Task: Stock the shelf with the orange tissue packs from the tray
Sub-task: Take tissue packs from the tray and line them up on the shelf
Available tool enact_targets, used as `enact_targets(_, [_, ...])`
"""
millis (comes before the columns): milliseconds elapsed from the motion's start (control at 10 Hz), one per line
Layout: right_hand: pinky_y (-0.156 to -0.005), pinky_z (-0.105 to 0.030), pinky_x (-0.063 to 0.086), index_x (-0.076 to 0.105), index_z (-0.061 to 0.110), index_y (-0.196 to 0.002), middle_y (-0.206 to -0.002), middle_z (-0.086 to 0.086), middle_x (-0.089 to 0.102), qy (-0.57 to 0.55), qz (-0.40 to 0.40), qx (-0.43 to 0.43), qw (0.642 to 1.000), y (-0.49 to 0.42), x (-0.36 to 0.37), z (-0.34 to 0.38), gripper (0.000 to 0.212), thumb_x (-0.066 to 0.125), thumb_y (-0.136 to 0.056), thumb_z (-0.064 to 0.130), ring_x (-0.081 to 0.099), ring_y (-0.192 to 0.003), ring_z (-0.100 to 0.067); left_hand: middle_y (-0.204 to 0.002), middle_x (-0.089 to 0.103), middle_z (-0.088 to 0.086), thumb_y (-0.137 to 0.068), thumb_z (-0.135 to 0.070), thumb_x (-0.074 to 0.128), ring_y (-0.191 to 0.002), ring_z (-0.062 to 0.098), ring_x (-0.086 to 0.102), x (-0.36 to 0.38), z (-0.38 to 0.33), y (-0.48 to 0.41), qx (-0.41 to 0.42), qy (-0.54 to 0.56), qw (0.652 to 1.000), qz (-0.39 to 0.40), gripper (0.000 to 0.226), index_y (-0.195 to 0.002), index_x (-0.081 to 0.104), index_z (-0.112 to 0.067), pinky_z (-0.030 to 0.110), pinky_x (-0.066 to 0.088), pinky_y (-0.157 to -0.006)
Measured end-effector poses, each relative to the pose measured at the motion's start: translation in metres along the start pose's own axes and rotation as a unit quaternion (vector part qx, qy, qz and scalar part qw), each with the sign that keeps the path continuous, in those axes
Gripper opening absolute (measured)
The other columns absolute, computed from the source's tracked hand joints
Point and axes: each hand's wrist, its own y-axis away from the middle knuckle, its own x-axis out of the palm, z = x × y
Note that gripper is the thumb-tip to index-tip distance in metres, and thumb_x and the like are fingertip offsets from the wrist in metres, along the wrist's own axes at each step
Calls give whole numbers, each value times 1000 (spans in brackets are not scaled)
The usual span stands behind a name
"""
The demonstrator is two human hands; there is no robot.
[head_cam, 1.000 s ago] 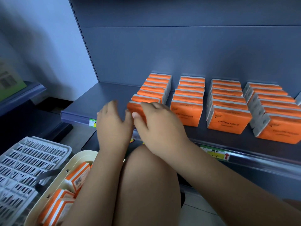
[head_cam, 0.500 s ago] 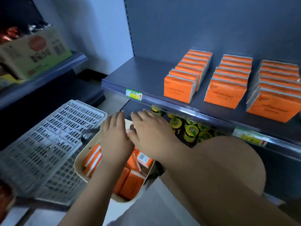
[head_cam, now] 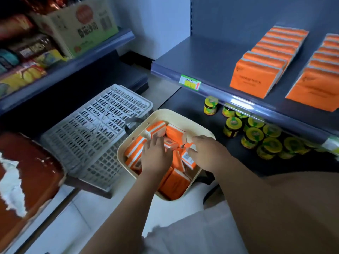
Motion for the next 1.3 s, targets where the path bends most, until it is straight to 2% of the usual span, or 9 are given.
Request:
enact_targets(300, [-101,-39,49,49,17,-148,-127,-9,64,-118,55,70,989,-40,29,-4,49,51,-101,27,59,-119,-30,-140,57,11,-98,-37,54,-133,37,47,44,18,-4,-84,31,992,87,47,-139,54,-15,55,39,-113])
enact_targets(500, [-88,-36,55,68,10,-109,-104,-12,71,-391,59,310,864,-90,71,-19,25,52,-96,24,68,-98,-31,-153,49,8,-97,-38,62,-147,34,34,62,29,-17,-125,69,980,140,56,-150,48,-24,52,23,-123])
enact_targets(600, [-92,-37,55,68,12,-101,-99,-9,70,-492,63,399,771,-116,96,-30,22,50,-99,25,68,-97,-28,-157,45,10,-94,-25,68,-151,32,28,60,34,-28,-154,110,967,171,62,-153,46,-24,49,14,-126])
enact_targets(700, [-76,-37,62,68,13,-107,-100,-15,72,-596,70,414,685,-146,132,-47,18,57,-101,25,69,-84,-24,-156,43,11,-89,-13,66,-149,38,27,63,48,-42,-176,100,958,204,65,-150,47,-26,53,19,-125])
enact_targets(900, [-35,-13,42,50,-5,-135,-89,-4,48,-597,68,422,679,-142,115,-38,29,37,-111,5,52,-65,-11,-155,41,0,-88,-16,66,-144,41,30,86,68,-47,-106,-36,968,224,63,-147,52,-33,54,28,-119])
enact_targets(1000, [-59,-17,56,36,-2,-154,-129,-10,58,-625,108,442,634,-130,103,-32,44,37,-111,9,62,-89,-13,-159,29,0,-87,-41,73,-148,43,18,82,60,-54,-65,-106,946,299,96,-163,15,-46,61,35,-114])
enact_targets(1100, [-100,-43,53,47,6,-147,-133,-12,58,-586,161,473,638,-138,112,-33,45,55,-106,21,55,-130,-34,-156,32,5,-80,-54,77,-149,44,17,81,59,-64,-31,-162,928,336,101,-162,20,-43,64,35,-115])
enact_targets(1200, [-106,-53,50,47,12,-145,-134,-14,55,-571,149,497,636,-145,132,-36,66,77,-89,33,55,-126,-38,-145,44,5,-79,-53,76,-147,44,24,82,56,-66,-28,-143,936,321,67,-140,54,-34,63,34,-113])
enact_targets(1300, [-92,-54,59,46,16,-143,-125,-12,58,-567,59,508,646,-146,157,-44,108,91,-49,43,63,-111,-38,-118,59,1,-78,-55,76,-127,34,49,80,57,-64,-13,-110,956,273,36,-103,60,-35,51,47,-98])
